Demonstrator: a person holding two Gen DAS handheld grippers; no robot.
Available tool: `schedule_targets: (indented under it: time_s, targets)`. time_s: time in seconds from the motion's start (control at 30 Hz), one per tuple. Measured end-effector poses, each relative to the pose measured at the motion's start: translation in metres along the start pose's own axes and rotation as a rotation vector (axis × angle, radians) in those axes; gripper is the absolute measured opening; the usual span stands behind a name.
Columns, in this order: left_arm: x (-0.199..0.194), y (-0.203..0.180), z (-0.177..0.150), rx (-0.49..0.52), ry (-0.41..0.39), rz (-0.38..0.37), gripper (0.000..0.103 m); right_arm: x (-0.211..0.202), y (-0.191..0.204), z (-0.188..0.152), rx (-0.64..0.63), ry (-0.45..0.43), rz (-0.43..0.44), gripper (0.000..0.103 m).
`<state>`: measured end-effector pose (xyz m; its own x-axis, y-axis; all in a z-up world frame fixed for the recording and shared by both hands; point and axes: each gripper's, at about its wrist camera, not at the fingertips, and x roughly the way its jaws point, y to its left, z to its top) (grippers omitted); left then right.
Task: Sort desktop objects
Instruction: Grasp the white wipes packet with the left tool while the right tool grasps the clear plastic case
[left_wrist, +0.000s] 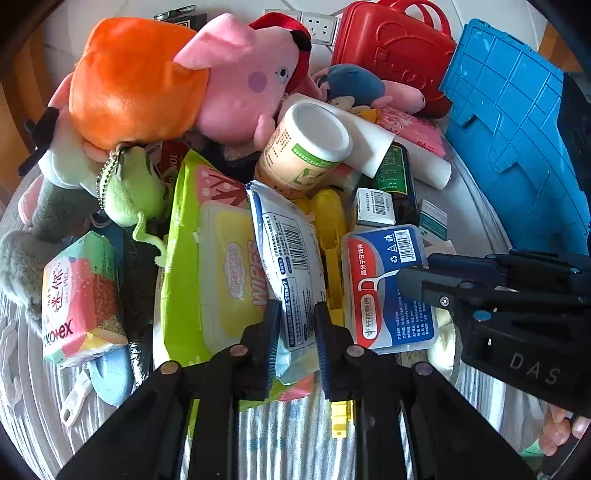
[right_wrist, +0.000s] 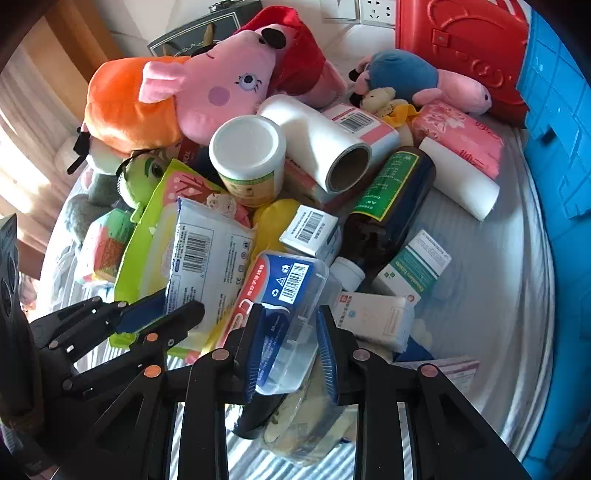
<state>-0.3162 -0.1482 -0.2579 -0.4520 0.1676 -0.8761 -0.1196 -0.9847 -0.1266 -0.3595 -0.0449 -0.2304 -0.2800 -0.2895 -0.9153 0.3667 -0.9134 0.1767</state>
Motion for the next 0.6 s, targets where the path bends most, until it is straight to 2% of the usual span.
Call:
schedule_targets:
  time_s: [0.03, 0.07, 0.1, 0.17, 0.27, 0.37, 0.43, 0.47, 0.6]
  targets:
    - [0.001, 0.000, 0.000, 0.001, 0.005, 0.001, 0.018, 0.000, -0.002, -0.001, 0.012, 0.000, 0.011, 0.031]
    - [0.004, 0.001, 0.001, -0.008, 0.015, 0.005, 0.018, 0.001, -0.005, -0.002, 0.034, 0.004, 0.021, 0.038]
    - [0.007, 0.004, 0.002, -0.027, 0.019, 0.001, 0.018, 0.003, -0.010, -0.003, 0.051, 0.013, 0.029, 0.051]
    - [0.012, 0.007, 0.006, -0.050, 0.021, -0.024, 0.019, 0.008, -0.016, -0.004, 0.064, 0.021, 0.038, 0.055]
    - [0.018, 0.006, 0.012, -0.039, 0.017, -0.021, 0.020, 0.015, -0.023, 0.000, 0.101, 0.025, 0.062, 0.055]
    - [0.026, -0.001, 0.017, -0.004, 0.020, -0.006, 0.024, 0.022, -0.023, 0.003, 0.104, 0.035, 0.068, 0.060]
    - [0.028, 0.000, 0.017, -0.002, 0.016, -0.019, 0.024, 0.024, -0.023, 0.005, 0.104, 0.029, 0.061, 0.059]
    - [0.028, 0.001, 0.017, -0.001, 0.015, -0.026, 0.024, 0.024, -0.024, 0.006, 0.111, 0.029, 0.064, 0.058]
    - [0.012, 0.008, 0.010, -0.024, -0.010, -0.065, 0.013, 0.008, -0.018, 0.001, 0.091, -0.010, 0.066, 0.045]
